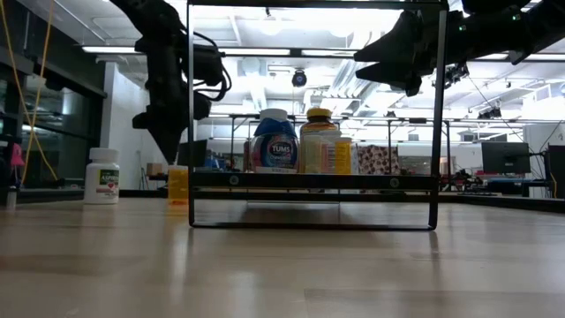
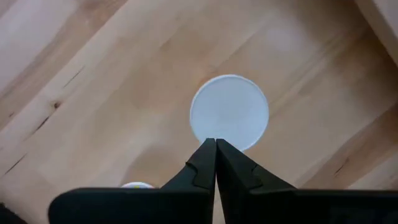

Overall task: Pick and place medicine bottles onto shelf by color
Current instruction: Put the medium orange pill bottle on the shelf

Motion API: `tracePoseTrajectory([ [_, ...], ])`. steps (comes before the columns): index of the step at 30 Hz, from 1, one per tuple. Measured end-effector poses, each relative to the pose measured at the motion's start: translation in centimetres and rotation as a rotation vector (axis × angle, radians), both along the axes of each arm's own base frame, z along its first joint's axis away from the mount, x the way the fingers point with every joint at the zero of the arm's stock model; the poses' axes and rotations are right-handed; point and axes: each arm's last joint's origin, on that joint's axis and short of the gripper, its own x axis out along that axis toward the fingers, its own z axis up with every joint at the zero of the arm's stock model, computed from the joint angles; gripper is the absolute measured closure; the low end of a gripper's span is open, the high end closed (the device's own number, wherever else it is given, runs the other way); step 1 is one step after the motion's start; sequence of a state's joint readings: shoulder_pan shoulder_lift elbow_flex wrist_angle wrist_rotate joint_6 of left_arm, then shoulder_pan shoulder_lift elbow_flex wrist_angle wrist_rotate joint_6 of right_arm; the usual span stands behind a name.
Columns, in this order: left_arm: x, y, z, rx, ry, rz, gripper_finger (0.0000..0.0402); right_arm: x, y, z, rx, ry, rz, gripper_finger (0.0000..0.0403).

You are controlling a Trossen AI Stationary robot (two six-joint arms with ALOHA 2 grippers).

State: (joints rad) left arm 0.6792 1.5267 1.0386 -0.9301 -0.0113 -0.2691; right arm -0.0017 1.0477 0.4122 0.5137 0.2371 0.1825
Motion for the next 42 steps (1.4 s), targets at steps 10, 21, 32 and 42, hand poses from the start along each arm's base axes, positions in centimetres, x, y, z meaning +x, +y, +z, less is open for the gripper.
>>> tracePoseTrajectory([
  [10,0.7,0.2,-0.6,0.024,0.003,-0.004,0.0401,0.0,0.0,0.0,0.0,0.0,0.0,0.0192],
  [21,0.5,0.1,-1.0,0.031,0.031,0.002,0.0401,0.0,0.0,0.0,0.0,0.0,0.0,0.0192],
  [32,0.9,0.4,-0.5,0.046,-0.002,0.008,0.0401,0.0,0.0,0.0,0.0,0.0,0.0,0.0192],
  [42,1.9,1.1,1.4,0.094,-0.064,0.009,0.0401,0.0,0.0,0.0,0.0,0.0,0.0,0.0192],
])
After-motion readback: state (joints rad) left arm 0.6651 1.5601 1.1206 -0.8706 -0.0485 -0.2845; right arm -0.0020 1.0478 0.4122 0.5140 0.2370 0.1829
